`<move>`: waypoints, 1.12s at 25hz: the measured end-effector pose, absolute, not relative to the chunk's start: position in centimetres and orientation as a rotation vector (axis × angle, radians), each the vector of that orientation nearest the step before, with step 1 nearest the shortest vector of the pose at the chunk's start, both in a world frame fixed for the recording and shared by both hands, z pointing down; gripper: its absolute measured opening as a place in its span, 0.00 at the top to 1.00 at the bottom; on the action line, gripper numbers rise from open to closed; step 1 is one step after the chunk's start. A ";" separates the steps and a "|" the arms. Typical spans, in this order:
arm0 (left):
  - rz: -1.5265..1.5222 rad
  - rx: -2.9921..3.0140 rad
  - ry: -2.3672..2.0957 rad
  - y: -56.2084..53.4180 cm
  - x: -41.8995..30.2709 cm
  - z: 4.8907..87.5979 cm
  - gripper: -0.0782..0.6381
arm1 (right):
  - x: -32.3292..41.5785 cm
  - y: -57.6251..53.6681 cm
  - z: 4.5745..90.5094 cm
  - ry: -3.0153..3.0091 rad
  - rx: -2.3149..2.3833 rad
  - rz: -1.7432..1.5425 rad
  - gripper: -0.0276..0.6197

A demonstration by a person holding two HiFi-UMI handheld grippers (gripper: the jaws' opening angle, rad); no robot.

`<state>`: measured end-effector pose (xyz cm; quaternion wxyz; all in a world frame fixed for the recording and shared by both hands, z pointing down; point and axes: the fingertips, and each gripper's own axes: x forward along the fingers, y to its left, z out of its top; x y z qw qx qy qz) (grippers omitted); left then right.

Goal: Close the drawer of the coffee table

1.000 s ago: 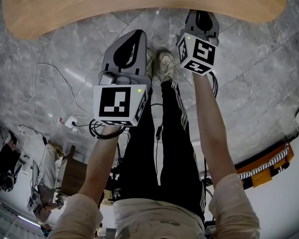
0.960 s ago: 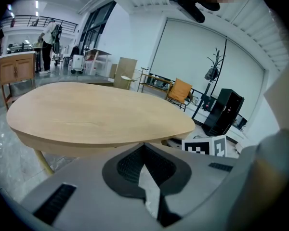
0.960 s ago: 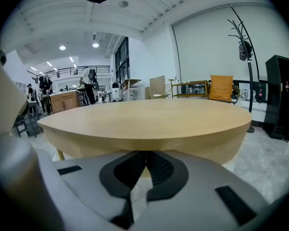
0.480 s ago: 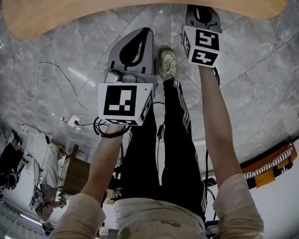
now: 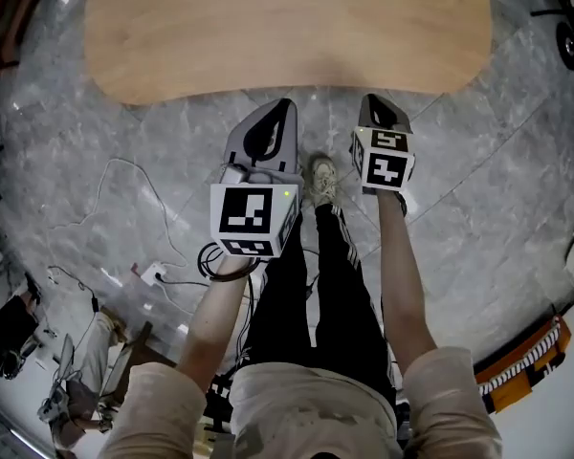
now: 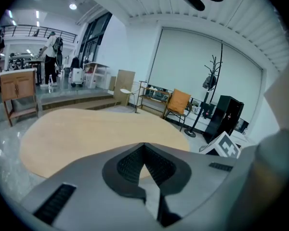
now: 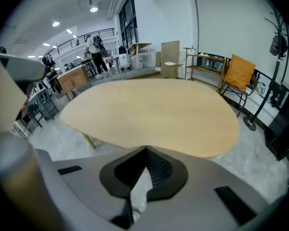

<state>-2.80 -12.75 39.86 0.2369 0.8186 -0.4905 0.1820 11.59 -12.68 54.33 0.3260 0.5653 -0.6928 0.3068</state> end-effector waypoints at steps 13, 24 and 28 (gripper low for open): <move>0.263 2.329 -1.578 -12.1 -3.9 8.8 0.88 | 6.8 -12.2 11.2 -2.163 1.699 0.495 0.95; 0.232 2.463 -1.629 -6.7 -4.6 2.7 0.88 | 5.7 -4.3 2.9 -2.300 1.742 0.325 0.95; 0.235 2.439 -1.634 -6.2 -5.6 3.4 0.88 | 5.2 -3.9 3.7 -2.295 1.714 0.332 0.95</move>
